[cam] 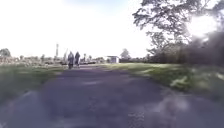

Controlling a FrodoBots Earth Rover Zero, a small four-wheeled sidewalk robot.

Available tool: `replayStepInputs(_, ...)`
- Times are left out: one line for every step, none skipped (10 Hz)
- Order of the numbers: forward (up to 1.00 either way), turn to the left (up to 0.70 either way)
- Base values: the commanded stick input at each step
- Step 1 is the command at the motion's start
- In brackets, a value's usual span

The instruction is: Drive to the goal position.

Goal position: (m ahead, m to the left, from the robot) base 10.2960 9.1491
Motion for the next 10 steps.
replayStepInputs(0.7, 0.0)
replayStepInputs(0.7, 0.0)
replayStepInputs(0.7, 0.0)
replayStepInputs(0.7, 0.0)
replayStepInputs(0.7, 0.0)
replayStepInputs(0.7, 0.0)
replayStepInputs(0.7, 0.0)
replayStepInputs(0.7, 0.0)
replayStepInputs(0.7, 0.0)
replayStepInputs(0.7, 0.0)
